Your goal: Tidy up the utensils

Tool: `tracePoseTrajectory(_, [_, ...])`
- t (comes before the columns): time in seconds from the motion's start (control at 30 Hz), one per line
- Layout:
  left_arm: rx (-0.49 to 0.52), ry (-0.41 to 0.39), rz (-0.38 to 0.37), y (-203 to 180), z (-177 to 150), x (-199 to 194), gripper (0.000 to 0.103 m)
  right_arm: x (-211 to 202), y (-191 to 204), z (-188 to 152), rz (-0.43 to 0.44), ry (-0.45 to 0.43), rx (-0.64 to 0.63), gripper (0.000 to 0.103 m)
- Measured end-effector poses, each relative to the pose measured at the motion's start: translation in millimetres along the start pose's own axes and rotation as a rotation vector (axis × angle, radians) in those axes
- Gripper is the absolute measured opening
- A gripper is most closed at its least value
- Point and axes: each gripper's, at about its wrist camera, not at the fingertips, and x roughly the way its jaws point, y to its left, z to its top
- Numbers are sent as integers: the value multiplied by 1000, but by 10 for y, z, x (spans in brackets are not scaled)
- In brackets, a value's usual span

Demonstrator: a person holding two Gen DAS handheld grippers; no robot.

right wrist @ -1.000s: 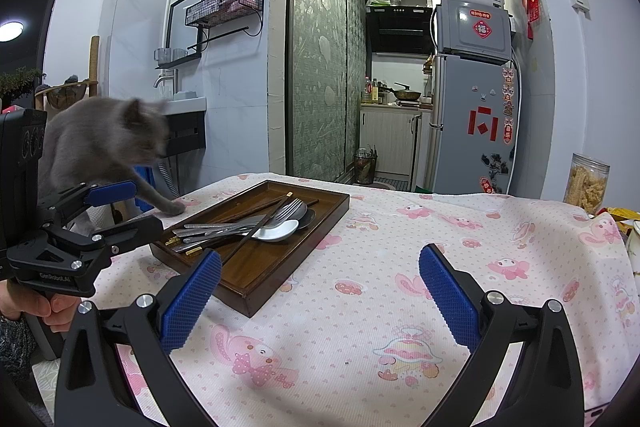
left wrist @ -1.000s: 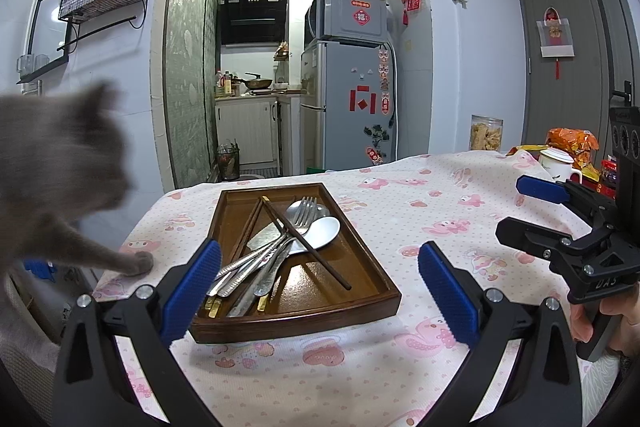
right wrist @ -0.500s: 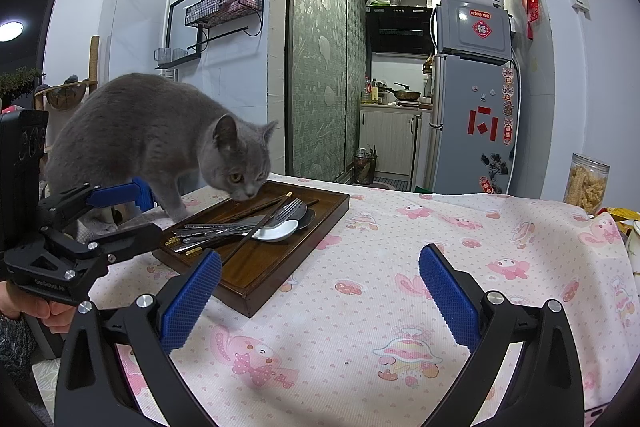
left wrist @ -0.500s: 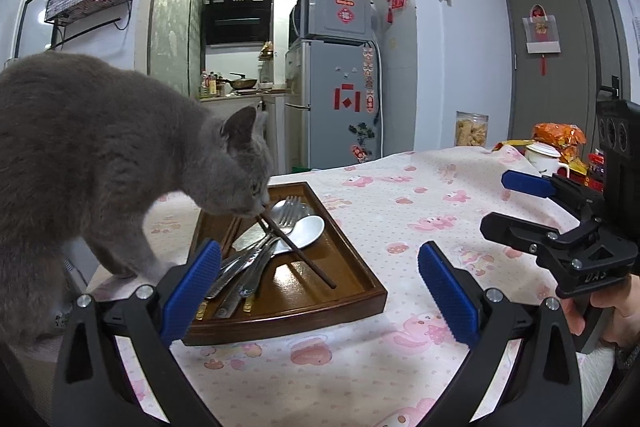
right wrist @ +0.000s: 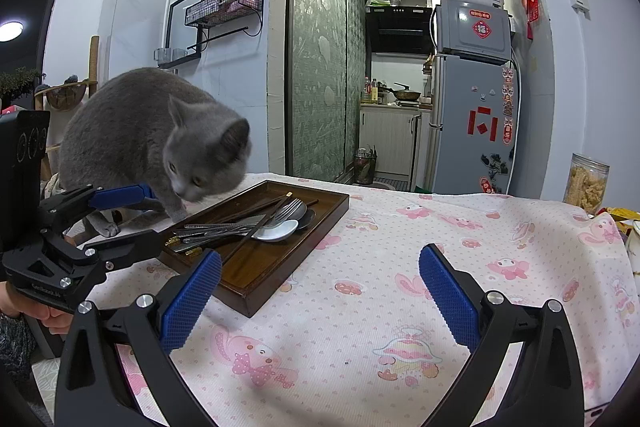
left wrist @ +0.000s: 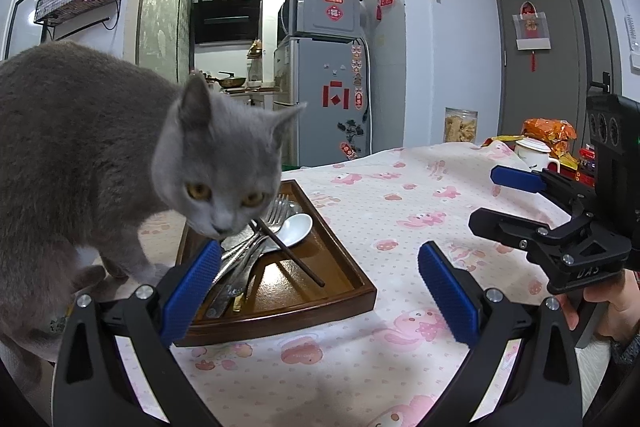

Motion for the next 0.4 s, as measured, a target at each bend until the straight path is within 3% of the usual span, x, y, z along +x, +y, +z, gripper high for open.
tracePoseTrajectory(0.4, [-2, 1, 3, 0, -16, 4, 100, 0, 0, 0, 0, 0, 0, 100])
